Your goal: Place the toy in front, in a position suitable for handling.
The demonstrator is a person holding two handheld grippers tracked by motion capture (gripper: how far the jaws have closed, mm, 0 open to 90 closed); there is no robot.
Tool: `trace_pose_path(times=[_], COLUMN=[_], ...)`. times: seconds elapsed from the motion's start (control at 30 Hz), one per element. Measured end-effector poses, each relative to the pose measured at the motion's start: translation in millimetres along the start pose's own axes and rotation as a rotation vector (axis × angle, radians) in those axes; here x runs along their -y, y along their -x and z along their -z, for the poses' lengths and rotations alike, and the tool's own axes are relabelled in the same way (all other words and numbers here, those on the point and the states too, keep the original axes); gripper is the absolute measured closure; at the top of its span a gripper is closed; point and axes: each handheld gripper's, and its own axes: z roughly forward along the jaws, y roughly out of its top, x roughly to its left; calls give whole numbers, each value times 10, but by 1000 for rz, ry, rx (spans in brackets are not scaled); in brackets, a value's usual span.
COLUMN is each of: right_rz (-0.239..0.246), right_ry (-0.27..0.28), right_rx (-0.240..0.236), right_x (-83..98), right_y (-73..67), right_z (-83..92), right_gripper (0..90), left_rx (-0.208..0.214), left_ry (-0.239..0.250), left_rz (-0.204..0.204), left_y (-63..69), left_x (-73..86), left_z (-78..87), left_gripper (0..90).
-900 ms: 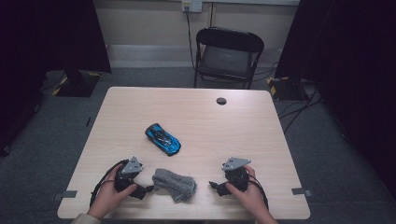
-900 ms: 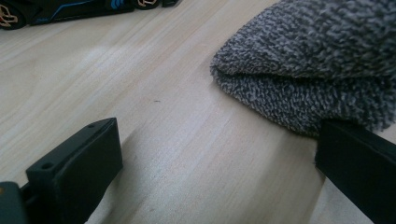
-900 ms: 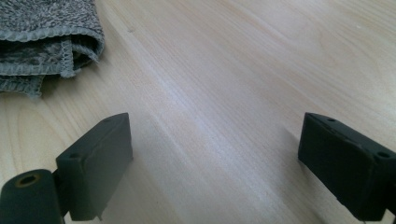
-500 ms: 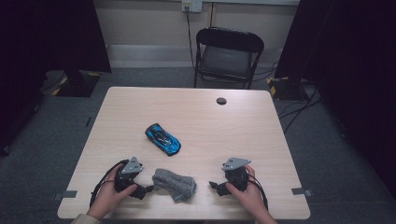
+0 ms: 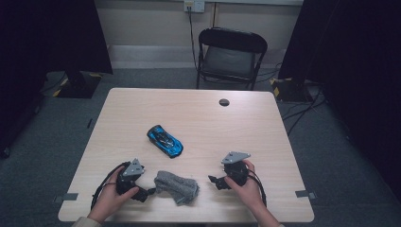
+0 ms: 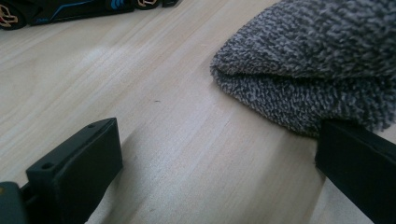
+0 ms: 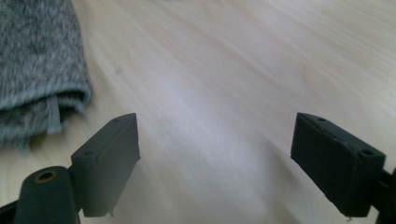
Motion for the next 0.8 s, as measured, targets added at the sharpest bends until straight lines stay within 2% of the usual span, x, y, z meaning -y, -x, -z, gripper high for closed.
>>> trace_pose_path(times=[0.07,0.2,0.57,0.7,0.73,0.8], right_rz=[0,-7,41,52,52,68], right_ry=[-2,-5,-13,10,10,4], right_rx=[-2,-34,-55,-80,-80,-100], right_x=[-44,-247,-611,-817,-817,-921], right_y=[1,14,-49,-124,-124,-198], right_z=[-30,-230,-573,-738,-738,-854], right_gripper=[149,149,148,147,147,148], left_rx=[0,0,0,0,0,0], left_ry=[0,1,-1,0,0,0], left_rz=[0,1,-1,0,0,0], left_y=[0,0,0,0,0,0], left_x=[0,0,0,0,0,0], left_z=[0,-1,0,0,0,0], left_gripper=[0,0,0,0,0,0])
